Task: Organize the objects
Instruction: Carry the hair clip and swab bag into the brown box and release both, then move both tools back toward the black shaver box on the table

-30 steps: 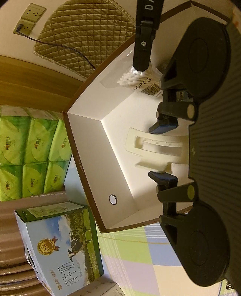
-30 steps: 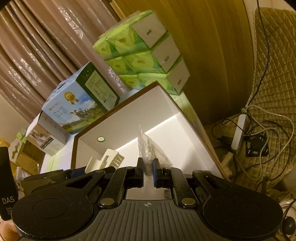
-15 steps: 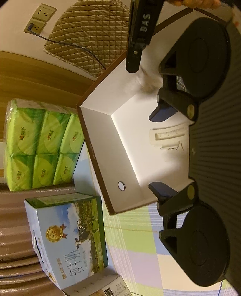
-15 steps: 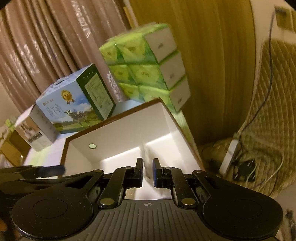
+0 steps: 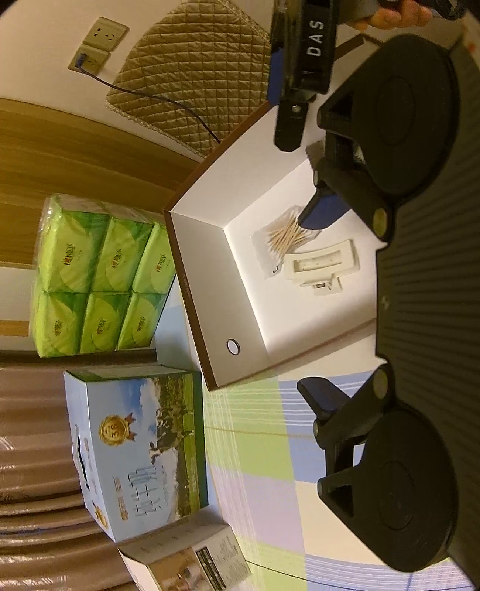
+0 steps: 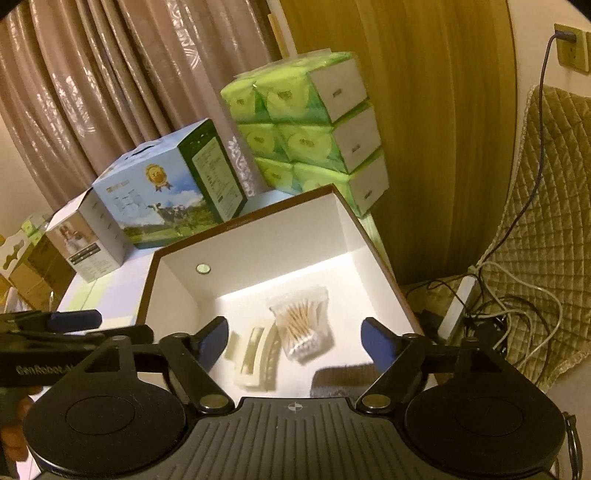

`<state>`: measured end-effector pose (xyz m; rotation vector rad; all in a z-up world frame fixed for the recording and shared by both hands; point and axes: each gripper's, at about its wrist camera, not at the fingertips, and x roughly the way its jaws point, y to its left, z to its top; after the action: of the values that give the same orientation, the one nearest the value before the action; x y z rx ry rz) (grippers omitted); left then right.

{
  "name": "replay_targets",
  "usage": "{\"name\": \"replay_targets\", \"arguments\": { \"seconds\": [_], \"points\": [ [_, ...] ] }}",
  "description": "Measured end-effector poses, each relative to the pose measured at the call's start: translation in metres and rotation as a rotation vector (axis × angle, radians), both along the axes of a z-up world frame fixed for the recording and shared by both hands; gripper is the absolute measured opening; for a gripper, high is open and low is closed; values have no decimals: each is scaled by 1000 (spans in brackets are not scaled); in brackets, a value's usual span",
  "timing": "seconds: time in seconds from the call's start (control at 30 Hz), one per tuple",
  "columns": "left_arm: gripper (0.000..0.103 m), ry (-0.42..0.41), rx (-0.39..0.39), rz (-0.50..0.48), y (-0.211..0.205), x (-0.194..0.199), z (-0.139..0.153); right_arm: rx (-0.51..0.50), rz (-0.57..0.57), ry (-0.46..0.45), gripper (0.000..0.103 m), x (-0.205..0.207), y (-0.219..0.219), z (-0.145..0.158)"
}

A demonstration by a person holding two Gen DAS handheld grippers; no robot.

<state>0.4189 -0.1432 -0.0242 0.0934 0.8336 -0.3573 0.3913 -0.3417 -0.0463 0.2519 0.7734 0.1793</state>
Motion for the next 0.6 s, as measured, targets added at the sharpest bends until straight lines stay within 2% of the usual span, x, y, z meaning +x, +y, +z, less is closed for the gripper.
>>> {"name": "replay_targets", "arguments": {
  "seconds": [0.17,0.6],
  "points": [
    [88,-10,-19,27,13,-24,9,3,16,0,87,-22,3,4],
    [88,-1,-32,113,45,-94,17,-9,29,0,92,-73,13,12]
  ]
}}
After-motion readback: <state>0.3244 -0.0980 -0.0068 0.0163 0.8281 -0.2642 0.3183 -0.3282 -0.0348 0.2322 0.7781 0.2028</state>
